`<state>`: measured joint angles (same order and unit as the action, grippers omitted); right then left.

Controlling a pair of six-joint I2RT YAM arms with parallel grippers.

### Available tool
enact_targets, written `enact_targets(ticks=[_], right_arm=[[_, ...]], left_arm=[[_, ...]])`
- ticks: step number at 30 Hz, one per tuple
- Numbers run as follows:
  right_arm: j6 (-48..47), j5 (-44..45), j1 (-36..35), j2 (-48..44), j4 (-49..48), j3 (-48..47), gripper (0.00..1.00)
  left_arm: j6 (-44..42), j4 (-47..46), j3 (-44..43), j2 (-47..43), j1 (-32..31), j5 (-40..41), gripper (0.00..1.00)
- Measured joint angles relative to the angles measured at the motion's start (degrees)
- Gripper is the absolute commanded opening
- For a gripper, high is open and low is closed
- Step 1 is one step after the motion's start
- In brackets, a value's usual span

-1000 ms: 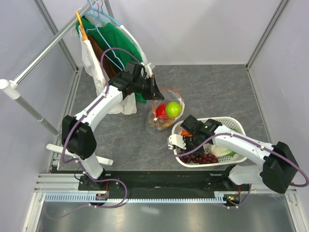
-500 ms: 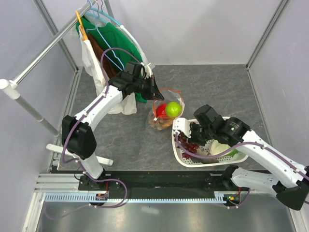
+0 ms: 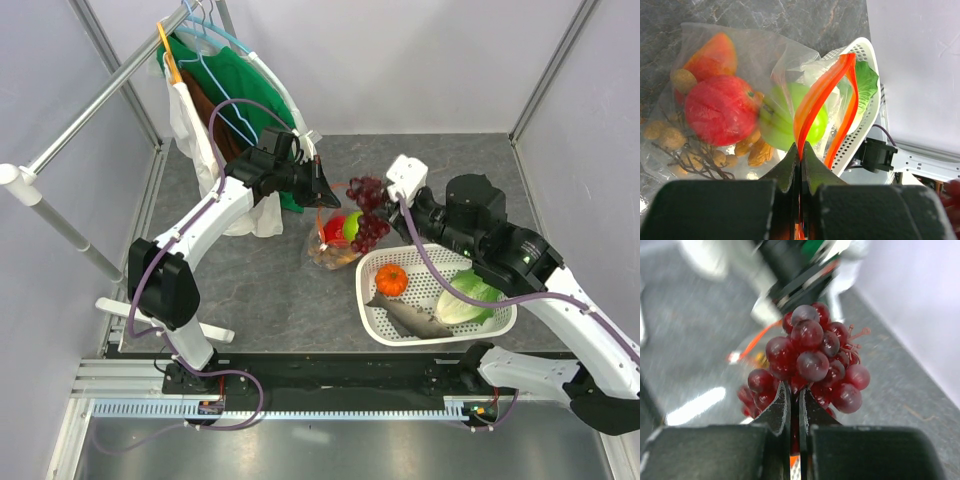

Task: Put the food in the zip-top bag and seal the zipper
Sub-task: Place the fake fruit in the zipper food storage bag.

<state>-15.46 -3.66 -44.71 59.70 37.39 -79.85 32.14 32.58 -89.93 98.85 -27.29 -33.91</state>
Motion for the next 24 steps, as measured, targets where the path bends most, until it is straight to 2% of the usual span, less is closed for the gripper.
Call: enact_targets(ticks=[9, 24], right_arm=[[8.31, 9.33, 0.37, 4.28, -21.99, 5.64, 0.00], [28.59, 7.19, 0.48, 7.76, -30.01, 19.28, 0.00]], left_arm=[[1.09, -0.22, 0.02, 0.96, 0.72, -2.71, 0.02], [3.39, -2.73, 1.07, 1.01, 2.29, -5.79, 0.02]])
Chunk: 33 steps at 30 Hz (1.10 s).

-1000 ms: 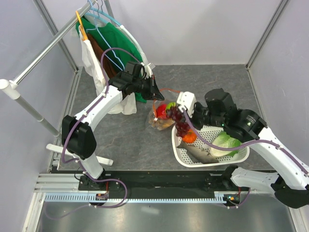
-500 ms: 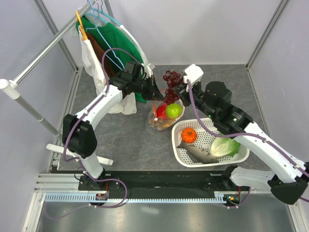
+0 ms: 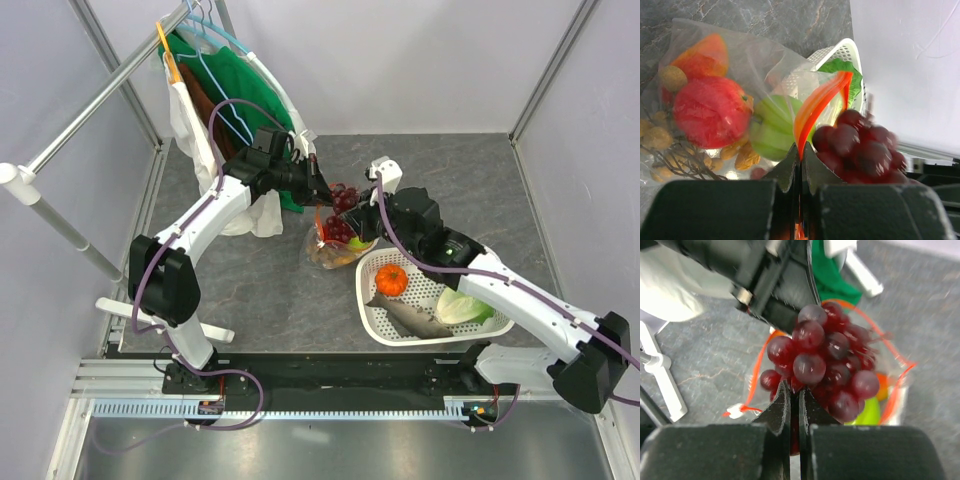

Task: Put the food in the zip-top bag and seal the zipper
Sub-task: Place the fake fruit in the zipper food storage bag.

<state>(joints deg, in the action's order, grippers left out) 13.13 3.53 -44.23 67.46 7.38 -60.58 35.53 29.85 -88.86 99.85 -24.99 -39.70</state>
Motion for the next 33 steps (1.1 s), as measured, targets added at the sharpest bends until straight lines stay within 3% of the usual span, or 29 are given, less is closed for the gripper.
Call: enact_targets(ticks=[14, 20, 25, 28, 29, 31, 33], right_arm=[[13.60, -9.75, 0.24, 3.21, -0.26, 4.00, 0.00], [12.70, -18.29, 1.79, 7.34, 0.11, 3.41, 0.00], [6.82, -18.34, 3.58, 9.57, 4.70, -0.92, 0.00], [2.78, -15.50, 3.87, 9.46, 6.25, -2.78, 0.15], [1.49, -15.30, 3.85, 9.46, 6.86, -3.17, 0.33], [-1.11, -15.74, 3.85, 9.99, 8.39, -4.24, 0.50], [-3.52, -16.76, 3.85, 11.89, 10.58, -6.91, 0.58]], left_arm=[[1.27, -1.51, 2.08, 0.00, 0.87, -1.14, 0.02], [1.95, -1.77, 2.97, 0.00, 0.87, -1.99, 0.02], [2.49, -1.97, 3.02, -0.02, 0.90, -2.60, 0.02], [3.06, -3.04, 3.39, -0.04, 1.05, -2.67, 0.02], [3.30, -3.26, 3.45, -0.04, 1.14, -2.69, 0.02], [3.72, -3.41, 3.48, -0.04, 1.22, -2.71, 0.02], [4.04, -3.48, 3.48, -0.04, 1.29, -2.64, 0.02]])
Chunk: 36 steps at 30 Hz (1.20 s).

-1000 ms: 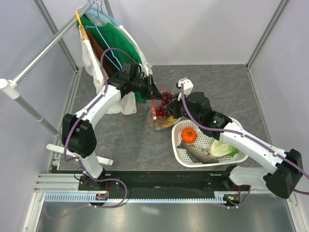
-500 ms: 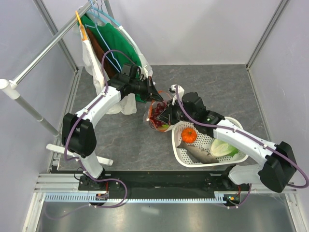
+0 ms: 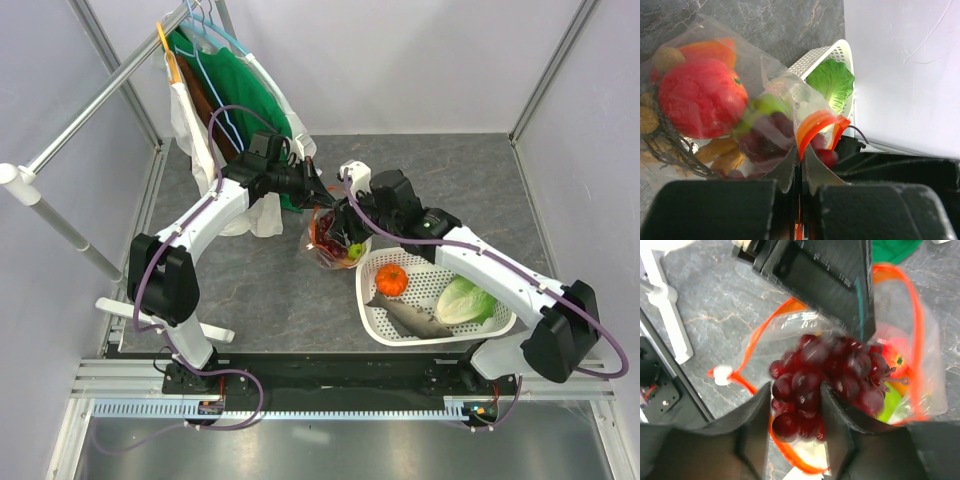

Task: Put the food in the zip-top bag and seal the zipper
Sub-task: Place the fake fruit in the zipper food storage bag, then adjust the zipper food storage bag at the center of the board.

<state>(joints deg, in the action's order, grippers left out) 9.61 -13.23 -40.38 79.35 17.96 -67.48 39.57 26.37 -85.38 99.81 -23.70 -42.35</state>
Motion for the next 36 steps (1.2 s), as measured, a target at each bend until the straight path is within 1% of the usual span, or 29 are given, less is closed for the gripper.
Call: enact_targets(ticks=[1, 2, 4, 6, 7, 8, 12, 13, 16, 18, 21, 22, 25, 26, 27, 28, 30, 31, 36], right_arm=[[-0.46, -0.04, 0.00, 0.76, 0.76, -1.09, 0.66], [-1.60, -0.02, 0.02, 1.46, 1.88, -2.43, 0.68], [-3.41, 0.00, 0.35, 1.77, 4.11, -4.09, 0.67], [-4.59, 0.11, 0.83, 0.52, 6.23, -4.68, 0.62], [-4.90, 0.20, 1.05, -0.63, 7.48, -4.68, 0.53], [-4.94, 0.50, 1.29, -2.12, 8.52, -4.59, 0.50], [-3.65, 1.53, 1.97, -10.51, 10.40, -2.38, 0.48], [-3.19, 1.55, 1.99, -12.72, 10.60, -1.42, 0.44], [-0.50, 3.08, 1.88, -15.52, 10.84, 1.33, 0.40], [2.23, 5.27, 1.90, -13.79, 11.63, 1.60, 0.41], [5.53, 7.69, 1.97, -8.76, 12.11, 1.62, 0.48], [6.34, 8.24, 1.97, -7.26, 12.48, 1.73, 0.53], [8.33, 9.25, 1.77, -5.25, 13.35, 2.01, 0.53], [8.83, 9.51, 1.66, -5.14, 13.33, 2.21, 0.50], [9.29, 9.68, 1.57, -5.14, 13.31, 2.36, 0.43], [9.79, 9.70, 1.49, -5.14, 13.11, 2.64, 0.22], [10.19, 9.66, 1.46, -4.79, 12.85, 3.08, 0.04], [10.49, 9.60, 1.40, -4.33, 12.87, 3.15, 0.00], [10.67, 8.41, 1.99, -1.81, 13.81, 2.38, 0.00]], left_arm=[[0.09, 0.02, 0.00, 0.00, 0.00, 0.00, 0.02], [0.22, 0.13, 0.00, 0.00, 0.02, 0.00, 0.02], [0.33, 0.22, 0.00, 0.00, -0.02, 0.13, 0.02], [0.39, 0.44, 0.00, 0.00, 0.00, 0.22, 0.02], [0.46, 0.55, 0.00, 0.00, 0.02, 0.24, 0.02], [0.48, 0.57, 0.00, 0.00, 0.04, 0.26, 0.02], [0.79, 0.61, 0.00, 0.00, 0.07, 0.42, 0.02], [0.92, 0.68, 0.00, 0.00, 0.07, 0.48, 0.02], [1.29, 0.92, 0.00, 0.00, 0.11, 0.52, 0.02], [1.42, 0.96, 0.00, 0.00, 0.11, 0.70, 0.02], [1.46, 0.96, 0.00, 0.00, 0.11, 0.98, 0.02], [1.46, 0.98, 0.00, 0.00, 0.11, 1.25, 0.02], [1.46, 0.96, 0.00, 0.00, 0.11, 1.51, 0.02], [1.46, 0.96, 0.00, 0.00, 0.11, 1.55, 0.02], [1.44, 0.96, 0.00, 0.00, 0.11, 1.60, 0.02], [1.44, 0.96, 0.00, 0.00, 0.11, 1.62, 0.02], [1.44, 0.98, 0.02, 0.00, 0.11, 1.68, 0.02], [1.42, 0.98, 0.02, 0.00, 0.11, 1.73, 0.02], [1.07, 1.33, 0.04, 0.00, 0.11, 1.86, 0.02]])
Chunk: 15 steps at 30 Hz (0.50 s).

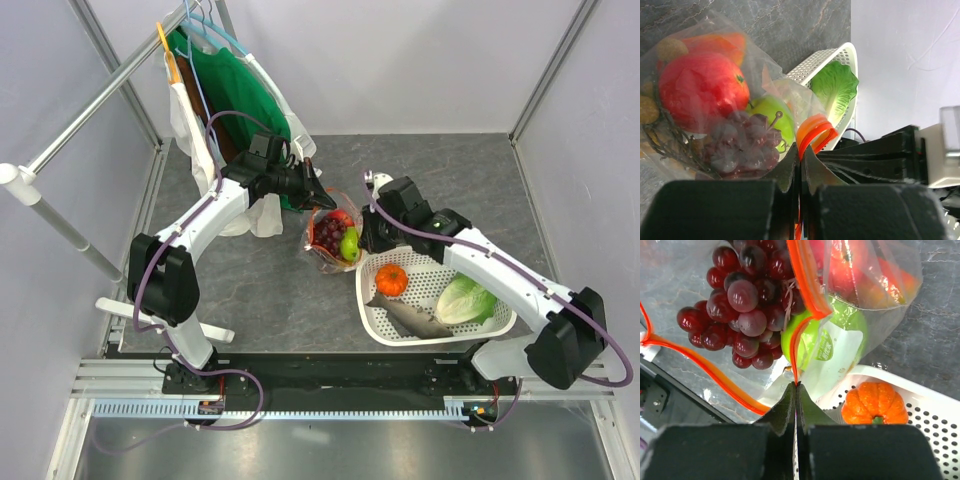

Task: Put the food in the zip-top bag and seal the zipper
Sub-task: Adjust the zipper food storage bag at the center of the board.

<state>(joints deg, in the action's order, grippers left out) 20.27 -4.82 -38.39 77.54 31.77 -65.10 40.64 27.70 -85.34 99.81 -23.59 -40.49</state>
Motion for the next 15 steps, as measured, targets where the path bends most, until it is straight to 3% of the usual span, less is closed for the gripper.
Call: enact_targets(ticks=[9, 15], right_arm=[[1.01, -7.63, 13.38, -2.12, 2.54, -10.10, 0.00], [0.96, -10.23, 15.37, -5.57, 2.58, -10.80, 0.00]], left_arm=[[-6.58, 3.54, -0.92, -0.35, -0.59, 4.48, 0.04], [-13.73, 8.59, -5.49, -0.55, -2.97, 9.84, 0.03]])
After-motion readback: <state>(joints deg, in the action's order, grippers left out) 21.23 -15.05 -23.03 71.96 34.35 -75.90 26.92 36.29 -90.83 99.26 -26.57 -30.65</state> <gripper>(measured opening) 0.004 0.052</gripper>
